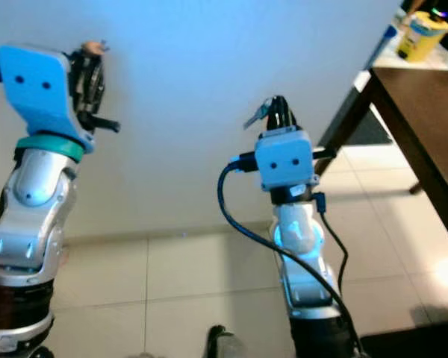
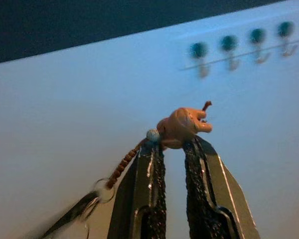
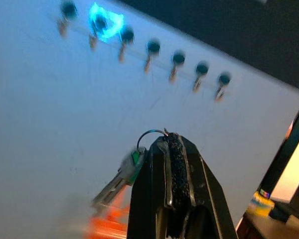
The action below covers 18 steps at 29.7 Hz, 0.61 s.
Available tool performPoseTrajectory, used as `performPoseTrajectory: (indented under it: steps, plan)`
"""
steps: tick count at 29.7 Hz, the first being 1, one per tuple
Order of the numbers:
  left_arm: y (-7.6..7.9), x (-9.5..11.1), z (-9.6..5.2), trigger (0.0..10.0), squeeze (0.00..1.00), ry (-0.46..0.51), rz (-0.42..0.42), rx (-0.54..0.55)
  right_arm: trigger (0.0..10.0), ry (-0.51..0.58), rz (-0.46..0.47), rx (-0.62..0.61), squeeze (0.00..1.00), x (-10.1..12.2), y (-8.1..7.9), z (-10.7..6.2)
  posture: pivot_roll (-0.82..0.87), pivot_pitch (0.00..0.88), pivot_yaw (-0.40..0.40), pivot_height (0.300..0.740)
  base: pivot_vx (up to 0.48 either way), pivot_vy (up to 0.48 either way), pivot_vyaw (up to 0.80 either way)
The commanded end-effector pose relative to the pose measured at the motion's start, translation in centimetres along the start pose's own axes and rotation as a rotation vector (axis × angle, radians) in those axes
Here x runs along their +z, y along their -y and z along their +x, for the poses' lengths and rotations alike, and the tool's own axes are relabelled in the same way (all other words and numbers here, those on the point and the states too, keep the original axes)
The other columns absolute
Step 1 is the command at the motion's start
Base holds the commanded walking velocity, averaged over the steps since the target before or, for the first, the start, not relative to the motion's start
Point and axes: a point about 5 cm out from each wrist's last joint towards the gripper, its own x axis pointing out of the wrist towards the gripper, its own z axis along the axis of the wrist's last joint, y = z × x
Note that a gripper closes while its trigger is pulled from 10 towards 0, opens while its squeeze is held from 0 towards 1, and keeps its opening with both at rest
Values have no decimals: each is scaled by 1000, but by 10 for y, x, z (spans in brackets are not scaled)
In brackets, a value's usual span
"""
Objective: Hang keys on a hook
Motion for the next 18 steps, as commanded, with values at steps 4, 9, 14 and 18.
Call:
performPoseTrajectory:
  steps: [4,9,14,18]
  plan:
    - [1,2,-2,10000,0,17,-7,-19,10000,0,1,-6,0,0,1,-2,10,78,83,740,419,0,0]
    - [4,5,-3,10000,0,38,-29,-52,10000,-2,-1,-8,0,-2,2,-2,10,78,83,740,342,0,0]
    - [14,11,-8,10000,0,61,-103,-170,10000,-7,-8,-14,0,-4,3,-3,11,82,85,740,54,0,0]
    - [23,16,-13,10000,0,66,-196,-286,10000,-10,-15,-19,0,-4,6,-3,11,86,84,740,0,0,0]
